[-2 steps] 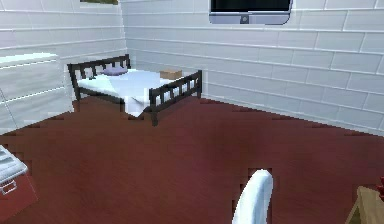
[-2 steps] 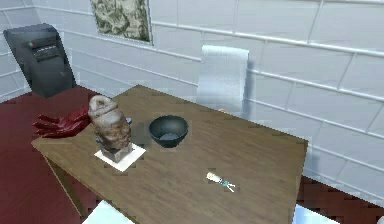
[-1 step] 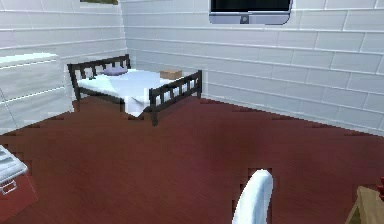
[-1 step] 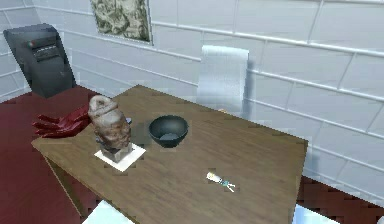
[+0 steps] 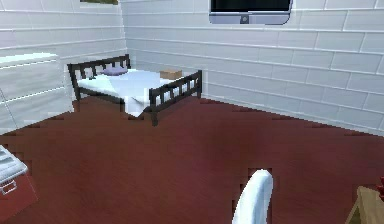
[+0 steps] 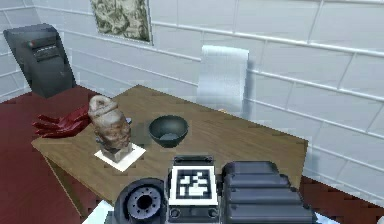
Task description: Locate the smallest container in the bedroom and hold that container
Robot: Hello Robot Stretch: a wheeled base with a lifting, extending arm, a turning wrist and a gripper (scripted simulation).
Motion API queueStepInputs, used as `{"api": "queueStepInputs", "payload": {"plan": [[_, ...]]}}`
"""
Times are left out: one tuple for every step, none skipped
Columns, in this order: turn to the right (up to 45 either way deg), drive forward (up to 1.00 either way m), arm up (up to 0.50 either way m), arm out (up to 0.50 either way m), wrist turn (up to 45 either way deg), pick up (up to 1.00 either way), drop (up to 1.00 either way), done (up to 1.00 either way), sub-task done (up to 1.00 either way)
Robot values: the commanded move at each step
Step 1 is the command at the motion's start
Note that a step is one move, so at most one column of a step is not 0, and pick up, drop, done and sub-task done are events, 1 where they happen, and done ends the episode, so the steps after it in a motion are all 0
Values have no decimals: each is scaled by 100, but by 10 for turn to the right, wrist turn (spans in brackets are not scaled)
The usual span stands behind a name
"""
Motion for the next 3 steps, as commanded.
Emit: {"api": "queueStepInputs", "payload": {"plan": [[0,0,0,38,0,0,0,0,0],[0,0,0,0,450,0,0,0,0],[0,0,0,0,450,0,0,0,0]]}}
